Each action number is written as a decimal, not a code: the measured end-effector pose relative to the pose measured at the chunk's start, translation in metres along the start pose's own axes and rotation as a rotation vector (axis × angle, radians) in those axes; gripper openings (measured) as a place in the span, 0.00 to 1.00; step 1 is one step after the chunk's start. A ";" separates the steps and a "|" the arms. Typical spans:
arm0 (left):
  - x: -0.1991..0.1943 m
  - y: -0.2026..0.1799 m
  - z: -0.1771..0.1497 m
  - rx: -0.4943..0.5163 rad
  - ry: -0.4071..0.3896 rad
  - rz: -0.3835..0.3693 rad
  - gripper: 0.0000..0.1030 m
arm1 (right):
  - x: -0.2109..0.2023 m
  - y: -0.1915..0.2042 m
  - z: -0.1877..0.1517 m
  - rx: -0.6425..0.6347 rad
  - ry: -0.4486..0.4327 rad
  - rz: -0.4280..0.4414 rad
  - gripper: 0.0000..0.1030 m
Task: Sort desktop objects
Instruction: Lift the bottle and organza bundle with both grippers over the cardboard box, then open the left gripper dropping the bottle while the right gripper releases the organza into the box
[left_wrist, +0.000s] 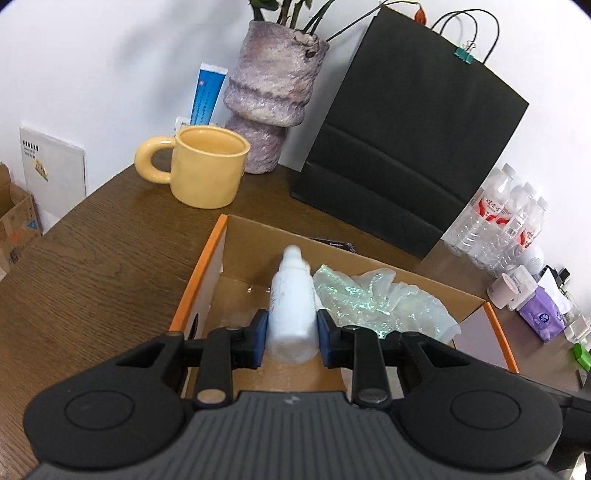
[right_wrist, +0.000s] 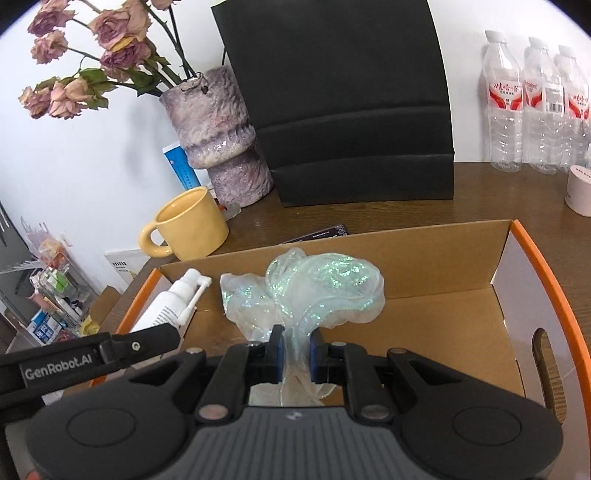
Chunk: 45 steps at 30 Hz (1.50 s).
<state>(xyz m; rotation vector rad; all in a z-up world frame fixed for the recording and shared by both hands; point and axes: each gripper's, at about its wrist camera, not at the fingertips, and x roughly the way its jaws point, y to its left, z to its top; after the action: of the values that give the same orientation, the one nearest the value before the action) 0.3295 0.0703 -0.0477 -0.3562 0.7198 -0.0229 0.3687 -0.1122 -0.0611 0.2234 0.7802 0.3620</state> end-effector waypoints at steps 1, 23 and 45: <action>0.000 -0.001 0.000 0.006 0.002 0.002 0.27 | 0.001 0.000 0.000 0.001 0.002 0.000 0.12; 0.003 -0.003 0.000 0.014 0.002 0.050 0.47 | 0.003 -0.004 0.002 0.038 0.034 0.003 0.28; -0.025 -0.004 0.009 -0.017 -0.092 0.039 1.00 | -0.031 0.004 0.013 0.020 -0.030 -0.056 0.85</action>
<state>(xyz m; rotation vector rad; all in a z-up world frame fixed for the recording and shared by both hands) 0.3165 0.0732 -0.0244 -0.3575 0.6362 0.0360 0.3573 -0.1216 -0.0305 0.2247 0.7598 0.2973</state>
